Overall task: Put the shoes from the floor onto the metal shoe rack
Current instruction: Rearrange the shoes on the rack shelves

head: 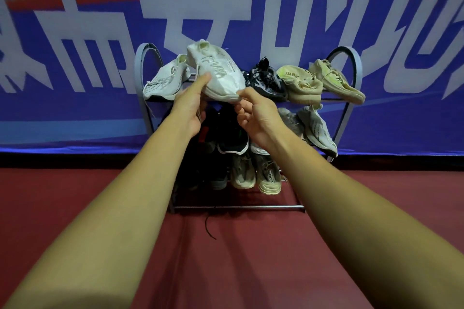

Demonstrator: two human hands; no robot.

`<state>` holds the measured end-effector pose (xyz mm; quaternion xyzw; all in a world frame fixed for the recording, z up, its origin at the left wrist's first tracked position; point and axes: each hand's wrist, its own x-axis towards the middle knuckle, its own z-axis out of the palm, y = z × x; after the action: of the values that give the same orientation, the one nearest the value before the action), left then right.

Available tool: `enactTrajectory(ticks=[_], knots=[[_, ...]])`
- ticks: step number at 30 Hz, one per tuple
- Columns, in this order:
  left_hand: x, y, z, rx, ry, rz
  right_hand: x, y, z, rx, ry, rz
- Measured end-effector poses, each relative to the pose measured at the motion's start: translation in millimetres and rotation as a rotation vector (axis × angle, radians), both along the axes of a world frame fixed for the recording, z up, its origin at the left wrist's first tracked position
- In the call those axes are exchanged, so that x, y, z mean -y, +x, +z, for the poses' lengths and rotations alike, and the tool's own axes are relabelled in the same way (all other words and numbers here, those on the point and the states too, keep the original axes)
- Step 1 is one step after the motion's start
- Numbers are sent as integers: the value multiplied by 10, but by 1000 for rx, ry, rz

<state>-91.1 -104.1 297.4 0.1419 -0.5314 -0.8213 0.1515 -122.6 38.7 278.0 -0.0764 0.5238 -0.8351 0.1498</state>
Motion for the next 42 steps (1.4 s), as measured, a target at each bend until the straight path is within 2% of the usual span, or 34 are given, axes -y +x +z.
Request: enactTrajectory(ticks=[8, 13, 19, 25, 30, 33, 38, 42], knots=[[144, 80, -90, 176, -70, 5, 355, 51, -52, -32, 55, -104], [292, 139, -227, 286, -155, -118, 481, 7, -126, -112, 130, -126], [356, 57, -201, 178, 40, 42, 529, -3, -113, -199, 292, -106], [400, 27, -151, 113, 39, 170, 502, -61, -231, -319, 584, -95], [402, 47, -75, 44, 153, 273, 320, -118, -264, -354, 720, -89], [345, 65, -134, 99, 68, 308, 239, -110, -241, -391, 786, -96], [339, 92, -189, 144, -19, 211, 117, -59, -142, -514, 1037, -116], [196, 115, -260, 259, -261, 56, -9, 2, -148, -557, 1207, -171]])
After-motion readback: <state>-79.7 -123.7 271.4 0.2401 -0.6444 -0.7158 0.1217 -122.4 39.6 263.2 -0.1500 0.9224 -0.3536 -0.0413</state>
